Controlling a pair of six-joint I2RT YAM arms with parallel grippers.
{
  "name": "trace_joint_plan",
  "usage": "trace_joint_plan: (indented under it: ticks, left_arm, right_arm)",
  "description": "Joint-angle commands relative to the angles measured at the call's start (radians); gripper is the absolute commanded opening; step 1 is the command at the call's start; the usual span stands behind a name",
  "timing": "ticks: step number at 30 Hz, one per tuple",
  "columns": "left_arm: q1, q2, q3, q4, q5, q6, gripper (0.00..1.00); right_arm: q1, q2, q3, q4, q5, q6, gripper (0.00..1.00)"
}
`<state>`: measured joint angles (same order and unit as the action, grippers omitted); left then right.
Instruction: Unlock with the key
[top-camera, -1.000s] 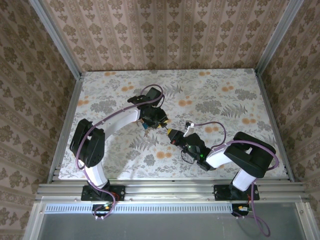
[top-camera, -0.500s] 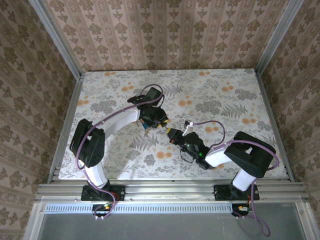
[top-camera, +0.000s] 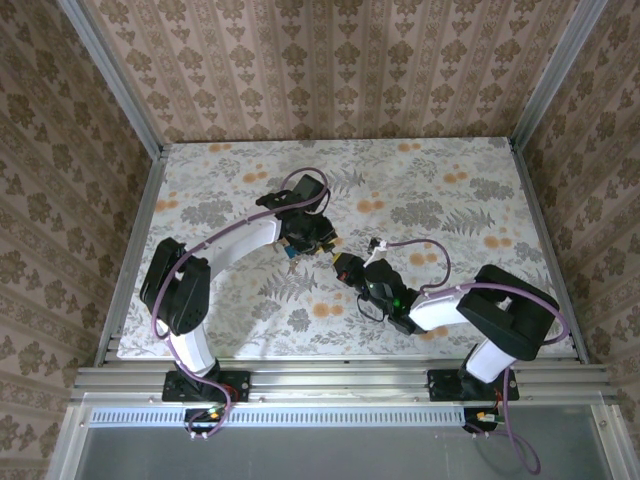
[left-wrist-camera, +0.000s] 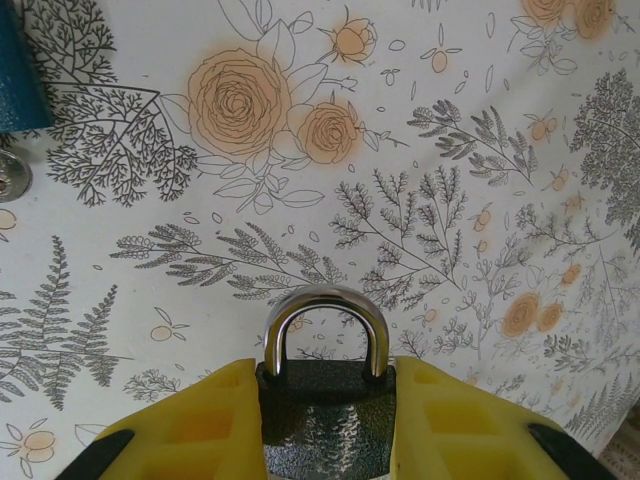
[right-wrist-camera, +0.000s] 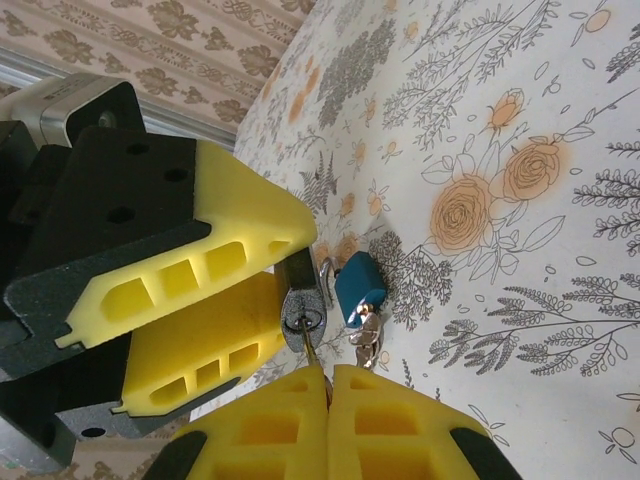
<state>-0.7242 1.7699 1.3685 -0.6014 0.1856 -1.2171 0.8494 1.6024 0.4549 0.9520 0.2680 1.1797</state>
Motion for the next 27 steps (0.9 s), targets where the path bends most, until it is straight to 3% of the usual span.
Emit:
trace_joint_plan:
  ticks: [1, 16, 27]
  left_arm:
    - [-0.025, -0.021, 0.021, -0.009, 0.061, -0.025, 0.15]
    - [-0.023, -0.059, 0.011, 0.048, 0.126, -0.067, 0.15]
    - [-0.056, -0.062, -0.003, 0.089, 0.171, -0.058, 0.13]
  right_arm:
    - [-0.001, -0.018, 0.039, -0.005, 0.057, 0.040, 0.00]
    - [-0.002, 0.103, 0.045, 0.169, 0.043, -0.098, 0.00]
    - [-0.062, 0.092, 0.123, 0.036, -0.073, -0.096, 0.00]
